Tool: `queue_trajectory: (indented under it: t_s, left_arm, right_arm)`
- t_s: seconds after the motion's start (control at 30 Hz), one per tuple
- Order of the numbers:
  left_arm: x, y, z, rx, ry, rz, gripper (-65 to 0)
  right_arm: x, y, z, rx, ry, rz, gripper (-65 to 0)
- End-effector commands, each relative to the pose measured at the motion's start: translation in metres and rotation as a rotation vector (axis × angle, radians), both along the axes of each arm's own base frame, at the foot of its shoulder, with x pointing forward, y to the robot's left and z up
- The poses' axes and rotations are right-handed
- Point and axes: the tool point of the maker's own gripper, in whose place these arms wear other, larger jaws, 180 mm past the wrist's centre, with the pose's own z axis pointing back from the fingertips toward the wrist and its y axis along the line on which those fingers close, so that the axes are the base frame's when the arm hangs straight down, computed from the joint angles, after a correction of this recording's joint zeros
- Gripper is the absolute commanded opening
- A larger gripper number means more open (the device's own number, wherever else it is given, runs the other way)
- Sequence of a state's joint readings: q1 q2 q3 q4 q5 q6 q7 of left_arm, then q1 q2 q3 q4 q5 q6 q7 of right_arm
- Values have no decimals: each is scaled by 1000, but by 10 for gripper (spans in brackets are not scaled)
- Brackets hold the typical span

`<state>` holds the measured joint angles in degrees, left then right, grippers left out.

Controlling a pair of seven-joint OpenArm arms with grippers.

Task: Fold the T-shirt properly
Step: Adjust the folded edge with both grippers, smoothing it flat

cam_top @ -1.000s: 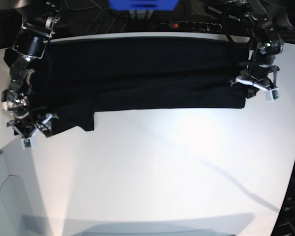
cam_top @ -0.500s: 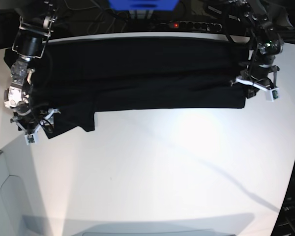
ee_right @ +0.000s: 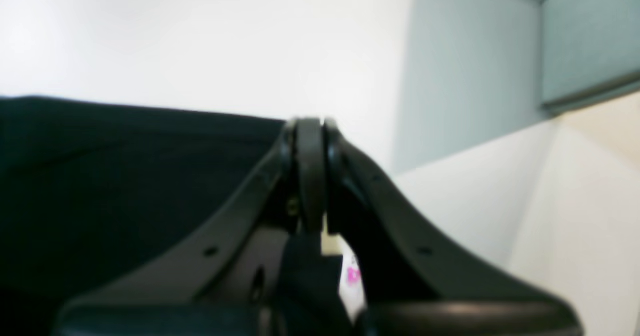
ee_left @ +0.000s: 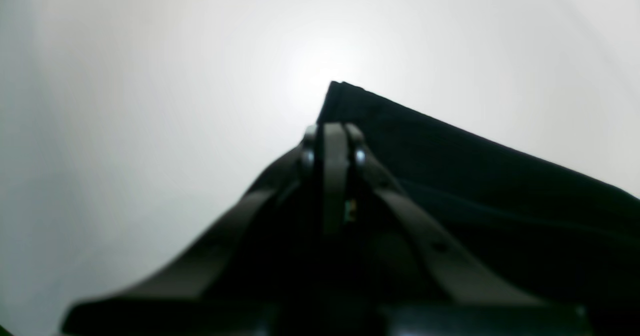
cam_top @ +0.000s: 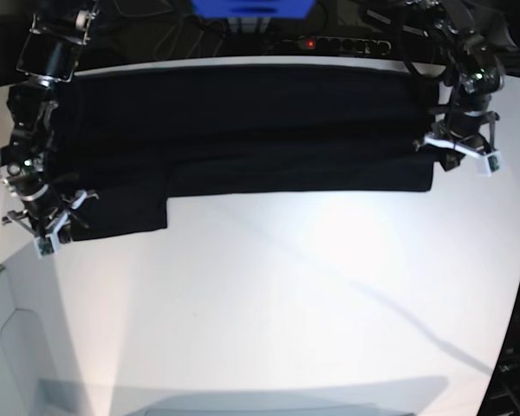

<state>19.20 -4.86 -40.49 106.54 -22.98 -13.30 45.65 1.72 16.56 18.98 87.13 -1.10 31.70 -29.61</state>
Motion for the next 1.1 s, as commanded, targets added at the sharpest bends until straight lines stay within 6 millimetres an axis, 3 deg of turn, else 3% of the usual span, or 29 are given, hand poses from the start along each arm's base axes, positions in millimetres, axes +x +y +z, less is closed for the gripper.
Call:
queue_trajectory:
  t_s: [0.0, 0.13, 0.27, 0.47, 0.57, 0.73, 0.87, 1.07]
  left_arm:
    - [5, 4, 12, 26, -40, -6, -649]
    - [4, 8, 13, 29, -40, 4, -649]
    - [4, 7, 13, 29, -40, 3, -649]
    - [4, 6, 12, 28, -38, 0, -649]
    - [3, 6, 12, 28, -37, 0, -649]
    - [3, 6, 12, 27, -37, -2, -649]
    - [3, 6, 12, 27, -37, -2, -649]
    - [3, 5, 11, 26, -37, -1, -649]
  right_arm:
    - [5, 1, 24, -15, -74, 26, -650]
    - [-11, 6, 28, -44, -77, 48, -650]
    - [-16, -7, 17, -33, -46, 5, -645]
    - [-6, -20, 2, -17, 47, -51, -409]
    - [2, -22, -1, 0, 60, -65, -341]
    - [12, -25, -15, 41, 96, -86, -329]
    - [3, -27, -39, 67, 160, -100, -329]
    - [-12, -27, -55, 73, 207, -102, -338]
